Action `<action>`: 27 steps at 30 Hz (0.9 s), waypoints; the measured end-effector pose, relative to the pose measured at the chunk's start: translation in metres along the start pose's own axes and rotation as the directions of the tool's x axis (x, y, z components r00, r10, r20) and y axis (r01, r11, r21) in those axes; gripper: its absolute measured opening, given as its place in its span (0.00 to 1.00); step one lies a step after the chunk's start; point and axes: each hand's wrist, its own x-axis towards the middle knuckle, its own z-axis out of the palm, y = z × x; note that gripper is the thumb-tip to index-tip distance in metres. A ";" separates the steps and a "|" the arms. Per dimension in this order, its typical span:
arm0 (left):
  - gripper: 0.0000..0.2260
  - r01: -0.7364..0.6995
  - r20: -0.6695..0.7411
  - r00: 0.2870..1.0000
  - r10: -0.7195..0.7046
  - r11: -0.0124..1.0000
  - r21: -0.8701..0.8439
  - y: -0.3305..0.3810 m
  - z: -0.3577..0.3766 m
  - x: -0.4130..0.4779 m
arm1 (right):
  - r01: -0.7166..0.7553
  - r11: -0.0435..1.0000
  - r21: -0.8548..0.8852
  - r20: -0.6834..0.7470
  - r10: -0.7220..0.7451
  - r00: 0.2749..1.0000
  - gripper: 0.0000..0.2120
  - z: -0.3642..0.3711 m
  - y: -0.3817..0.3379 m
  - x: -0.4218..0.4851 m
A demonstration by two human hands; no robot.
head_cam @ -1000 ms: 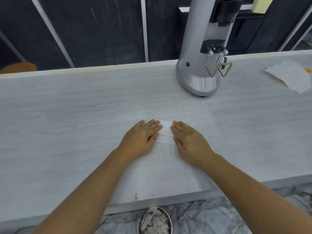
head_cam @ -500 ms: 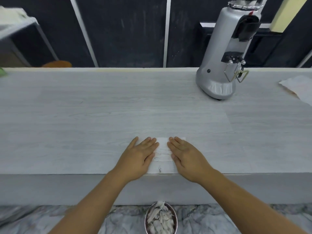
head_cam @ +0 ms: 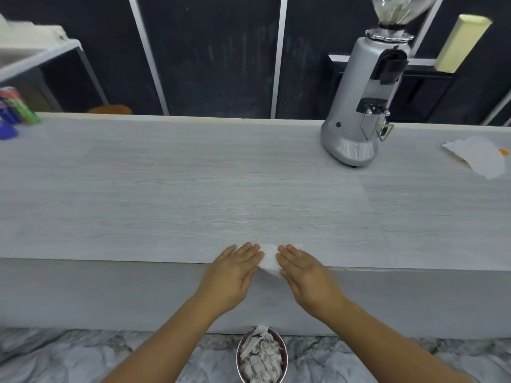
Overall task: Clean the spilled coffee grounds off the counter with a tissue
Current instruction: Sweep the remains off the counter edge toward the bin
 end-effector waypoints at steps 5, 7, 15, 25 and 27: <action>0.16 0.003 -0.110 0.994 -0.010 0.998 -0.064 0.013 0.004 -0.016 | 0.007 1.000 -0.020 -0.113 -0.009 0.993 0.13 0.004 -0.009 -0.012; 0.15 0.000 -0.148 0.989 -0.016 0.994 -0.108 0.020 0.003 -0.026 | -0.026 1.000 0.007 -0.185 0.027 0.982 0.13 0.006 -0.017 -0.021; 0.11 0.067 -0.080 0.993 -0.087 0.972 -0.225 0.012 0.052 -0.090 | -0.196 0.964 0.177 -0.108 0.217 0.970 0.12 0.052 -0.049 -0.071; 0.08 0.419 0.159 0.907 -0.391 0.880 -0.224 -0.060 0.318 -0.166 | -0.447 0.873 0.196 0.156 0.422 0.893 0.08 0.312 0.033 -0.196; 0.09 0.468 0.208 0.879 -0.428 0.857 -0.214 -0.078 0.374 -0.181 | -0.493 0.846 0.204 0.192 0.459 0.867 0.08 0.367 0.049 -0.217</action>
